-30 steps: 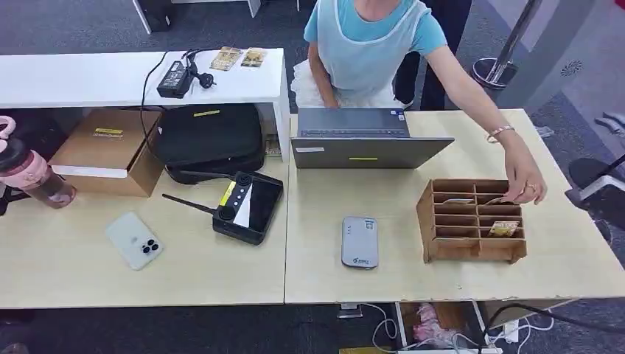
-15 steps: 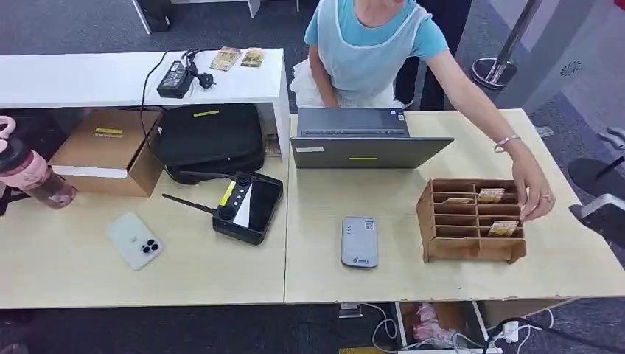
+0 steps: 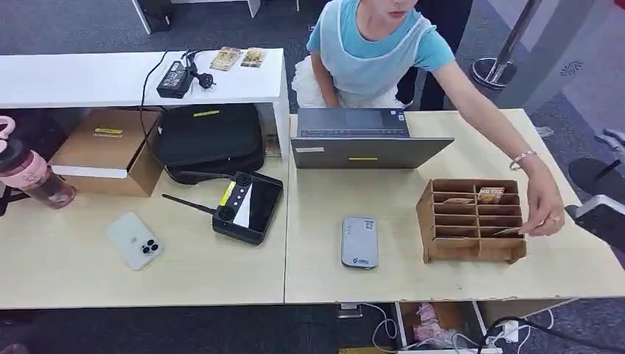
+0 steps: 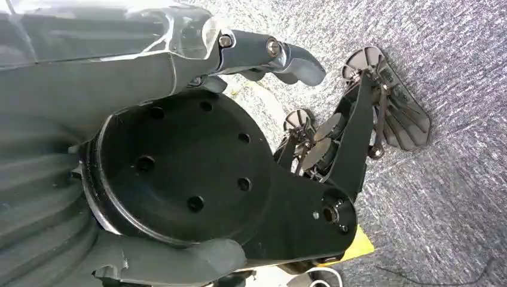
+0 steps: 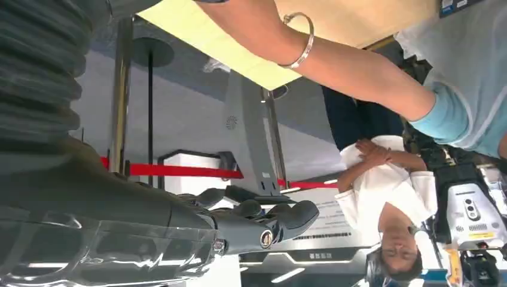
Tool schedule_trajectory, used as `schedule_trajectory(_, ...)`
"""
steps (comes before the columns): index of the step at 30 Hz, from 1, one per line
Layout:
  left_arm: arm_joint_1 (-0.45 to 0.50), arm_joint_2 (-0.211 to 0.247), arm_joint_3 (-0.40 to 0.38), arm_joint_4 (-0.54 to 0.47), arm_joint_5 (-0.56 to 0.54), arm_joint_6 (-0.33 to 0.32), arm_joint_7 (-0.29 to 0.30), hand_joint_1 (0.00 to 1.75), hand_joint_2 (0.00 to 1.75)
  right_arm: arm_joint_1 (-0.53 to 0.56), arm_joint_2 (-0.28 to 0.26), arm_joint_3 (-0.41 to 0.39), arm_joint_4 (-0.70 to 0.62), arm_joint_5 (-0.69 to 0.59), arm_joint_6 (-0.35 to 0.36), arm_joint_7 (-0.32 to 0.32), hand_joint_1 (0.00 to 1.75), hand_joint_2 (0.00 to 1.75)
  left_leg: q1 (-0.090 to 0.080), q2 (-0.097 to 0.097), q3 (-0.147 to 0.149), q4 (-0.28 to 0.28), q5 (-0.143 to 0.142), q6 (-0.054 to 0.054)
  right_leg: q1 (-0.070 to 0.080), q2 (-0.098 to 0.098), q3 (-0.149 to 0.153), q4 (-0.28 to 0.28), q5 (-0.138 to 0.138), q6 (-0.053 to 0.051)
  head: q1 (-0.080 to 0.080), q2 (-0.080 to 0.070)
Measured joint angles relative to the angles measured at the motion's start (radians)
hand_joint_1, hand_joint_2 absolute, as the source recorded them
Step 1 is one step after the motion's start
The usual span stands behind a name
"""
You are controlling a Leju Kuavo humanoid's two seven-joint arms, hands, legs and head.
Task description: Pass the card to the sensor for recognition and then transmit it.
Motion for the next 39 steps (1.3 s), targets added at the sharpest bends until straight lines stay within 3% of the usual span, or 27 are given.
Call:
schedule_trajectory(15, 0.000, 0.000, 0.000, 0.000, -0.002, -0.003, 0.000, 0.00, 1.75, -0.002, 0.003, -0.004, 0.000, 0.009, -0.002, -0.002, 0.00, 1.75, 0.000, 0.000, 0.000, 0.000, 0.000, 0.000, 0.000, 0.000, 0.000, 0.000, 0.000, 0.000, 0.000, 0.000)
schedule_trajectory(23, 0.000, 0.001, 0.000, 0.000, 0.006, -0.003, 0.000, 0.00, 1.75, 0.011, -0.014, 0.013, -0.001, 0.068, 0.047, 0.033, 0.00, 1.75, 0.000, 0.000, 0.000, 0.000, 0.000, 0.000, 0.000, 0.000, 0.000, 0.000, 0.000, 0.000, 0.000, 0.000)
schedule_trajectory(28, 0.001, 0.000, 0.000, 0.000, 0.011, 0.000, 0.000, 0.00, 1.75, 0.065, -0.028, 0.021, -0.027, 0.069, 0.061, 0.055, 0.00, 1.75, 0.000, 0.000, 0.000, 0.000, 0.000, 0.000, 0.000, 0.000, 0.000, 0.000, 0.000, 0.000, 0.000, 0.000)
schedule_trajectory(33, 0.001, 0.000, 0.000, 0.000, 0.018, 0.003, 0.000, 0.00, 1.75, 0.167, -0.017, 0.021, -0.079, 0.103, 0.014, 0.061, 0.00, 1.75, 0.000, 0.000, 0.000, 0.000, 0.000, 0.000, 0.000, 0.000, 0.000, 0.000, 0.000, 0.000, 0.000, 0.000)
schedule_trajectory(39, 0.001, -0.001, 0.000, 0.000, 0.029, 0.003, -0.008, 0.00, 1.75, 0.174, 0.002, 0.038, -0.093, 0.121, 0.015, 0.064, 0.00, 1.75, 0.000, 0.001, 0.000, 0.000, 0.000, 0.000, 0.000, 0.001, 0.000, 0.000, 0.000, 0.000, 0.000, 0.000)
